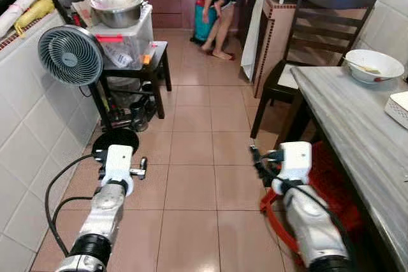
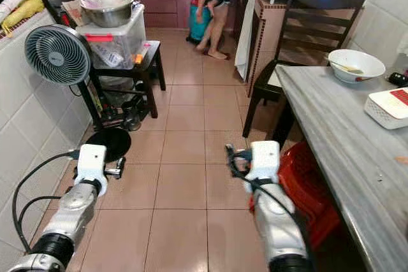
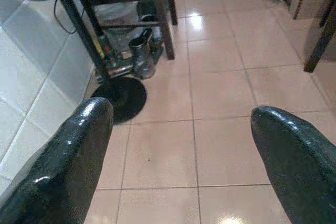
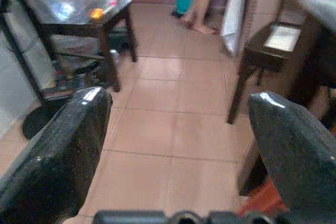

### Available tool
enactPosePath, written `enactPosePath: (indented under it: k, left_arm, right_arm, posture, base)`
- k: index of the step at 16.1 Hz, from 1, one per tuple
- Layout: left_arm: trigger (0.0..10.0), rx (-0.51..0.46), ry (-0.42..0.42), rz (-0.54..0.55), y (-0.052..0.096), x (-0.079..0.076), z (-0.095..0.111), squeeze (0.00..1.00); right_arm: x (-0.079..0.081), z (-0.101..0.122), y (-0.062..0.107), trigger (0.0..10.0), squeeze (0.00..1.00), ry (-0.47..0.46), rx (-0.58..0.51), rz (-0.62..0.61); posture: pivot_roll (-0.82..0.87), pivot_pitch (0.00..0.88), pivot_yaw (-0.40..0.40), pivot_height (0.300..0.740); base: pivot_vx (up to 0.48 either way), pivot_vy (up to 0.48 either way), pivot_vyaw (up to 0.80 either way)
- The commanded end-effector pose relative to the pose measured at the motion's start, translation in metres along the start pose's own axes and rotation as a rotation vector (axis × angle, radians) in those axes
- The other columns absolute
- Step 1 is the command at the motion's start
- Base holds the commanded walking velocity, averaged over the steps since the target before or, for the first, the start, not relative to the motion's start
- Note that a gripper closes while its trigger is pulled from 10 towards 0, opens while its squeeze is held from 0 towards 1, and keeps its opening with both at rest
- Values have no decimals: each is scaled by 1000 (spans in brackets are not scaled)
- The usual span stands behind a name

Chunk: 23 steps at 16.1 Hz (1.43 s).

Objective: Setting the table

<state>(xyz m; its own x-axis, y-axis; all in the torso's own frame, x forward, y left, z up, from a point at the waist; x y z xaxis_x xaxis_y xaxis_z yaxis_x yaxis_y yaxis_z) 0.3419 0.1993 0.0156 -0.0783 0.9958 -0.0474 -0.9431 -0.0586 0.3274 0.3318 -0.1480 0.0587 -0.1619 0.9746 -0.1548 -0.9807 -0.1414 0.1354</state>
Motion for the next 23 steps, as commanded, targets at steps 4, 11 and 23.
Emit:
enactPosePath:
  k: [4, 11, 23]
  left_arm:
    - [10000, -40, -16, -37, -7, -9, 13, 0]
    - [10000, -69, -7, -35, -13, -11, 22, 0]
    - [10000, -71, -4, -32, -14, -13, 20, 0]
  right_arm:
    - [3, 4, -4, 10000, 0, -9, -43, -7]
    - [-1, 8, -9, 10000, 0, -4, -80, -15]
    - [-1, 6, -8, 10000, 0, 6, -91, -1]
  posture:
    - [-34, 0, 10, 740]
    - [-40, 0, 8, 740]
    - [-43, 0, 4, 740]
  base:
    - [0, 318, 0]
    - [0, 342, 0]
    - [0, 408, 0]
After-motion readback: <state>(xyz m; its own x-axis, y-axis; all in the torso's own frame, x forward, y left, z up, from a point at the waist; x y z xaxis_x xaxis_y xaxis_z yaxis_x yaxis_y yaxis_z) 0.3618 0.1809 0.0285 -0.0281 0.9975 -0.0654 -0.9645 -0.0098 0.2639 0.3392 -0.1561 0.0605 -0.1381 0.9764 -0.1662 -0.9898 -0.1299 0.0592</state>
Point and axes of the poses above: a point about 5 cm out from each wrist's last joint towards the gripper, its own y axis pointing back from the gripper into the wrist, its own z axis along the axis of the wrist's last joint, x = y × z, the point moved 4 cm from there along -y, pointing out of the wrist towards the gripper, and after that the axes turned 12 degrees about y, right-handed, at the moved point
